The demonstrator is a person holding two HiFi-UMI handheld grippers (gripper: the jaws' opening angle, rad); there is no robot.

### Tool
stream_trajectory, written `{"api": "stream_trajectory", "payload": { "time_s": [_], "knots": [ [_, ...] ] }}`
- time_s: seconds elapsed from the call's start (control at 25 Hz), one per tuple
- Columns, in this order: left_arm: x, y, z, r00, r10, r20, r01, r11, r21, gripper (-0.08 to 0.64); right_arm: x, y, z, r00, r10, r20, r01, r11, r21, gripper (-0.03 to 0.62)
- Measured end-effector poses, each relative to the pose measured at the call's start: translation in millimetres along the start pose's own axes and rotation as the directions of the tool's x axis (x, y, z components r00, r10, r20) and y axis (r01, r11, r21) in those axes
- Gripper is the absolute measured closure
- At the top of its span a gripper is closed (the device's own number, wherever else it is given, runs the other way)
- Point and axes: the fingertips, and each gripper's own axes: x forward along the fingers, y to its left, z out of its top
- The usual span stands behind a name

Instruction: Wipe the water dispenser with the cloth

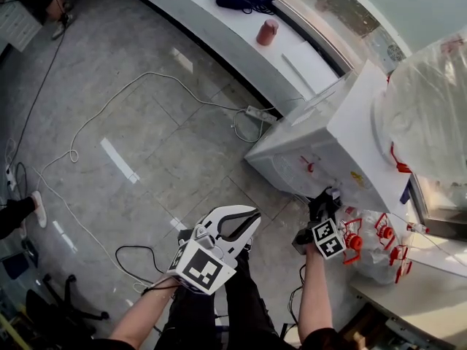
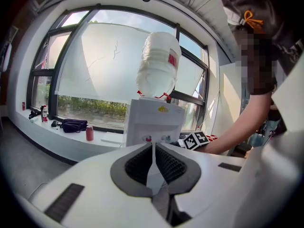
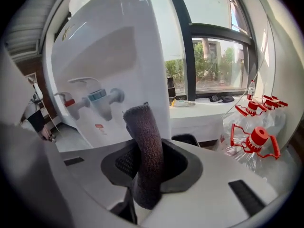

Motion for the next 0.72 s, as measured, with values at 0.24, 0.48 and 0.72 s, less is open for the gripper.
{"api": "stream_trajectory", "payload": {
  "time_s": [0.24, 0.48, 0.72],
  "knots": [
    [-2, 8, -5, 1.000, 0.017, -0.004, -0.017, 1.000, 0.010, 0.531, 5, 36, -30, 0.991, 0.101, -0.083, -0.108, 0.990, -0.085, 0.483],
    [-12, 23, -20, 0.998, 0.063, -0.016, -0.064, 0.998, -0.022, 0.531, 27, 117, -80, 0.946, 0.256, -0.199, -0.296, 0.934, -0.202, 0.483],
    [-20, 31, -37, 0.995, 0.096, -0.009, -0.096, 0.994, -0.051, 0.531, 56, 188, -114, 0.908, 0.338, -0.248, -0.396, 0.886, -0.243, 0.483]
  ]
}}
